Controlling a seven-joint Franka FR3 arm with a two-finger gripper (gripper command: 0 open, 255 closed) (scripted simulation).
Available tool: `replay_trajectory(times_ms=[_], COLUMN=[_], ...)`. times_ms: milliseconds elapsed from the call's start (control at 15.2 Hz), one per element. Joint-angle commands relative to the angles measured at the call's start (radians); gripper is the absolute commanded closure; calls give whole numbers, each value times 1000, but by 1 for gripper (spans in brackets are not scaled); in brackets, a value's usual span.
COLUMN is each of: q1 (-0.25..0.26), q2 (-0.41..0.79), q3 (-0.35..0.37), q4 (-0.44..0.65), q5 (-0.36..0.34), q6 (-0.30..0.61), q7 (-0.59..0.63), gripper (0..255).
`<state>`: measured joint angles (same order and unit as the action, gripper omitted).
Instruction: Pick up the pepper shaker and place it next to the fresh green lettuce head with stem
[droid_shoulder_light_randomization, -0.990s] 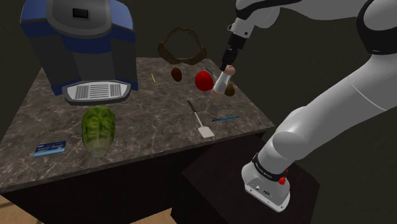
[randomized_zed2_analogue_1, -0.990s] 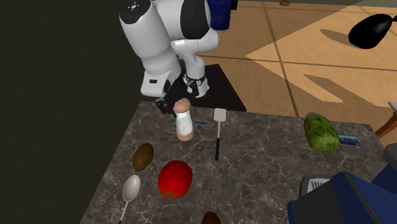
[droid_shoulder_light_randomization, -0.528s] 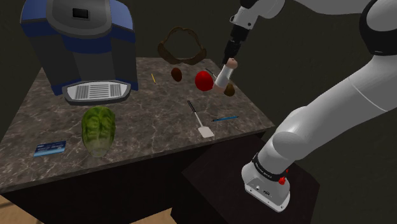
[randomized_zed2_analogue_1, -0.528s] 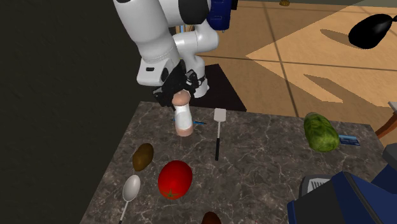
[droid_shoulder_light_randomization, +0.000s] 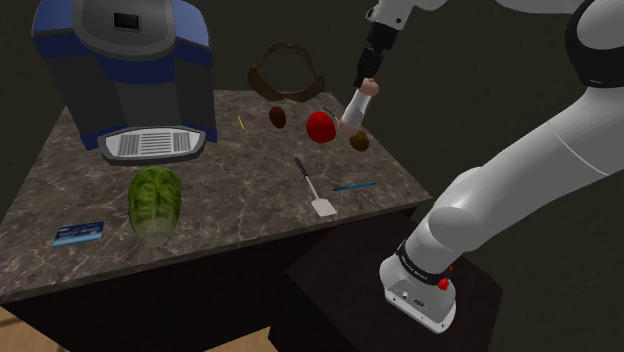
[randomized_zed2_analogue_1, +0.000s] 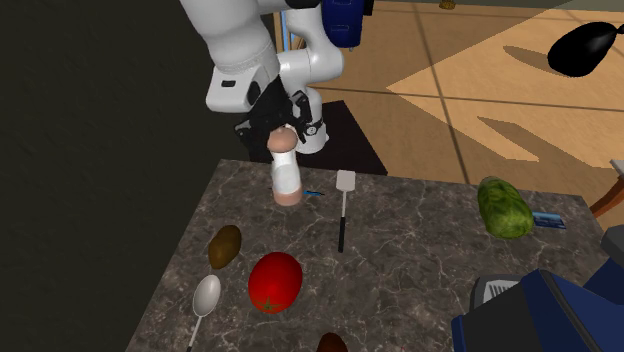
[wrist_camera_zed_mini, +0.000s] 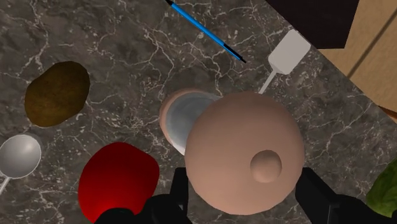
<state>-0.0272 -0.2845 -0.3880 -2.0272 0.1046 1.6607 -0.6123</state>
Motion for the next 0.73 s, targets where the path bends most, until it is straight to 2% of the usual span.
replay_trajectory(times_ms=[0,660], q1=[1,6], q2=[-2,18], q3=[2,2], q4=[29,183], q5=[0,8], q6=[-31,-164], q7=[6,23], gripper=[255,255])
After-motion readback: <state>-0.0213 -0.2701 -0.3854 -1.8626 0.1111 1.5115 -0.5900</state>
